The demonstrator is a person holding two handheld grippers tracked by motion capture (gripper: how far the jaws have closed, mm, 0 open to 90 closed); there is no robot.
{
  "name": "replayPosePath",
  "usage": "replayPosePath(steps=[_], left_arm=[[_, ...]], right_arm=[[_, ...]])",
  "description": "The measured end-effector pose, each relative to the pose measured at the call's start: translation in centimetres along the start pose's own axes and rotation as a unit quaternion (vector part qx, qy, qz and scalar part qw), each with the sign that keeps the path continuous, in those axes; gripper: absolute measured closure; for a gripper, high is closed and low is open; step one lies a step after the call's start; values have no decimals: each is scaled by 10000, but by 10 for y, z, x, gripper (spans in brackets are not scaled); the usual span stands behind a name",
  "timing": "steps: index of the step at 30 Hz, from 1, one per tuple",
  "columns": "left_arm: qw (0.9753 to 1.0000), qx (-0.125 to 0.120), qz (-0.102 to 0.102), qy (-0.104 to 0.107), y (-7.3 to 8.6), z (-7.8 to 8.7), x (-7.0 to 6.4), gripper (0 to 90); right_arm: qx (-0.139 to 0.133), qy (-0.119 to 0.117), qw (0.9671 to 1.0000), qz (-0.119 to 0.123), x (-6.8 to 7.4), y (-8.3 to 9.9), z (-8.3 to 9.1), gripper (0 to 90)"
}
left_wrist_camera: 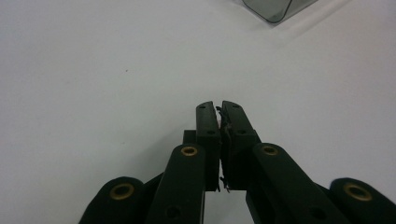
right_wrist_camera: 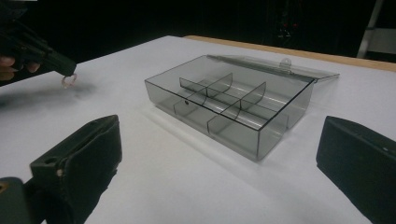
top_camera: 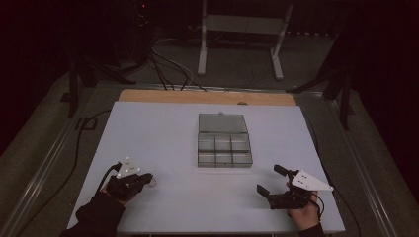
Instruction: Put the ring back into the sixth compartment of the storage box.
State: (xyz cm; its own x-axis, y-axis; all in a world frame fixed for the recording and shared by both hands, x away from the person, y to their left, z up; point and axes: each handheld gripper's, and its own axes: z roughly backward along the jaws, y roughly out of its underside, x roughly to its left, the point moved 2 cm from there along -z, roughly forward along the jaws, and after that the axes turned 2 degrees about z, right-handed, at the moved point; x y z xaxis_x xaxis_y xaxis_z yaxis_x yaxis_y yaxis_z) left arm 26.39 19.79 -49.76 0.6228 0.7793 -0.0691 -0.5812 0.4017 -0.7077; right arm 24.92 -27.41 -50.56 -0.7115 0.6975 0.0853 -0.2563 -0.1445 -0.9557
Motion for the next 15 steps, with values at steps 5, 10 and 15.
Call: replayPosePath(steps=[5, 10, 15], left_arm=[[10000, -18, -31, 86, -4, -2, -3, 885], [9998, -29, -71, 165, -7, -3, -5, 884], [9994, -48, -117, 307, -10, -4, -7, 884]], right_arm=[[-8, 3, 10000, -1, 0, 0, 0, 0], [1, 2, 10000, -13, 0, 0, 0, 0], [-4, -2, 10000, -17, 0, 0, 0, 0]])
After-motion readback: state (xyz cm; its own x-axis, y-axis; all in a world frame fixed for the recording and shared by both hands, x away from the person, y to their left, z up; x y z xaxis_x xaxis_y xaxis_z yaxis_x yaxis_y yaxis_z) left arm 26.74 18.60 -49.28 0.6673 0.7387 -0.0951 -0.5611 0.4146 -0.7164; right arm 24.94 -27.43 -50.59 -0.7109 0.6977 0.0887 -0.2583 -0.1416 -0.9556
